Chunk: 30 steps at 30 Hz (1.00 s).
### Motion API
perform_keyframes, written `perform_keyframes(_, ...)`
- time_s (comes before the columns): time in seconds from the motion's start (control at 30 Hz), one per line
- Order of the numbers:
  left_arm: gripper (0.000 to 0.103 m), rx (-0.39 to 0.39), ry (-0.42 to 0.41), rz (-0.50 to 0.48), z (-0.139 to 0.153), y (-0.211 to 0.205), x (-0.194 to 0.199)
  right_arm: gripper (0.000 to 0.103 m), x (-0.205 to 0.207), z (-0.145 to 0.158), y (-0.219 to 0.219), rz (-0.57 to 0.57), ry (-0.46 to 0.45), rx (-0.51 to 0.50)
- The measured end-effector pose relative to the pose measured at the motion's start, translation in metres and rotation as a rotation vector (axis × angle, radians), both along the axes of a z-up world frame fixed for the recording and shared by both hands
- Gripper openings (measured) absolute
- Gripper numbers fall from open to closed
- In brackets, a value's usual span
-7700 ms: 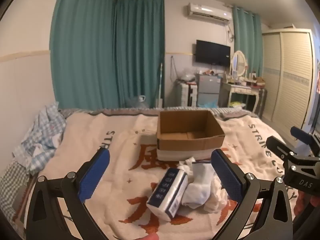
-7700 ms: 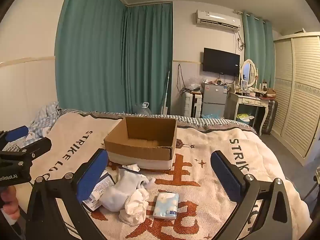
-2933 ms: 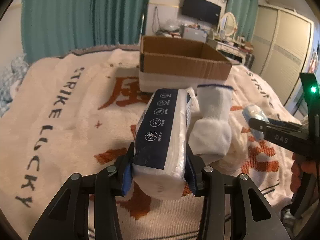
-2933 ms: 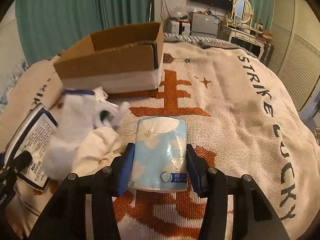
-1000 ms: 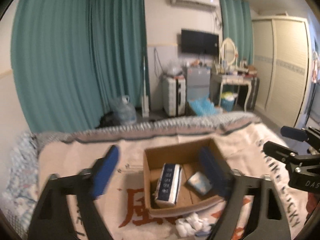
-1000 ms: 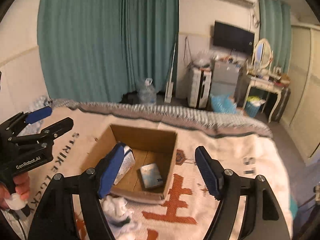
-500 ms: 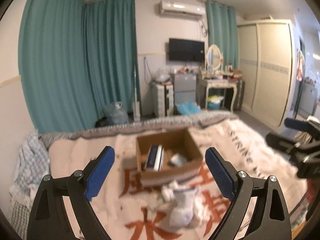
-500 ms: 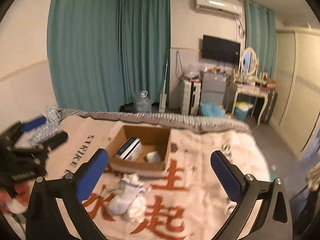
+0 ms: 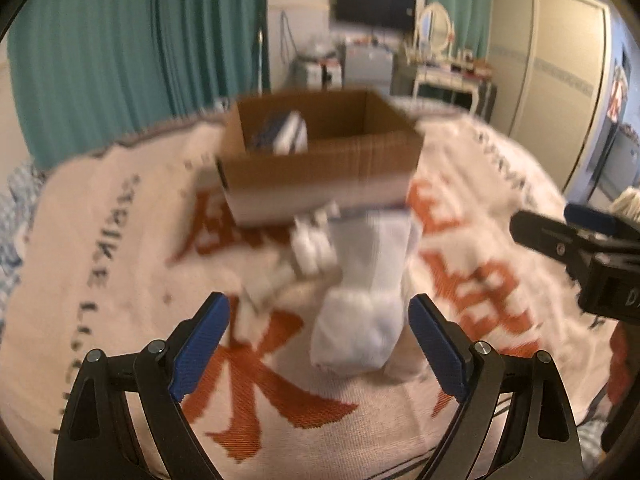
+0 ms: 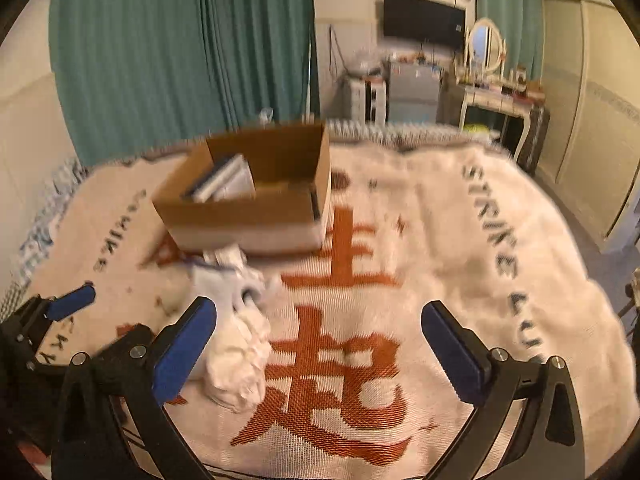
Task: Organize soft objects
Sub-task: 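Grasp a white sock with the left tool while the right tool grasps a white cloth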
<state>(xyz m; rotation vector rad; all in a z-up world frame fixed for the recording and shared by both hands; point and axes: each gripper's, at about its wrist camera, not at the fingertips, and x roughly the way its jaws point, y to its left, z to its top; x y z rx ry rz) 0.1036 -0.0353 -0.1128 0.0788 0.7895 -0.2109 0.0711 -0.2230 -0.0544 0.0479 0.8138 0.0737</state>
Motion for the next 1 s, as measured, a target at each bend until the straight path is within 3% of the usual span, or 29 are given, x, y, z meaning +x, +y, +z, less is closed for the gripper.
perform_keyframes(0.03, 0.091, 0.001, 0.02, -0.011, -0.01, -0.002, 0.003, 0.103, 0.003, -0.007, 0.0, 0.004, 0.014, -0.001)
perform_keyframes(0.1, 0.079, -0.014, 0.049, -0.03, -0.027, -0.008, 0.008, 0.103, 0.01, -0.02, 0.002, 0.01, 0.031, -0.01)
perform_keyframes(0.23, 0.076, -0.064, 0.056, -0.097, -0.036, -0.015, 0.014, 0.103, 0.019, -0.035, 0.002, 0.01, 0.049, 0.009)
perform_keyframes(0.3, 0.057, -0.067, 0.081, -0.148, -0.041, -0.021, 0.016, 0.103, 0.021, -0.037, 0.003, 0.009, 0.051, 0.016)
perform_keyframes(0.4, 0.049, -0.06, 0.064, -0.171, -0.043, -0.025, 0.01, 0.103, 0.022, -0.038, 0.006, 0.008, 0.049, 0.006)
perform_keyframes(0.8, 0.047, -0.161, 0.015, -0.06, -0.007, 0.049, -0.007, 0.096, 0.019, -0.047, 0.033, 0.078, 0.085, -0.003)
perform_keyframes(0.9, 0.047, -0.15, 0.03, -0.033, -0.01, 0.059, -0.004, 0.091, 0.02, -0.061, 0.049, 0.123, 0.131, 0.003)
perform_keyframes(1.0, 0.047, -0.163, 0.063, -0.034, -0.02, 0.062, 0.001, 0.072, 0.018, -0.077, 0.065, 0.157, 0.167, -0.048)
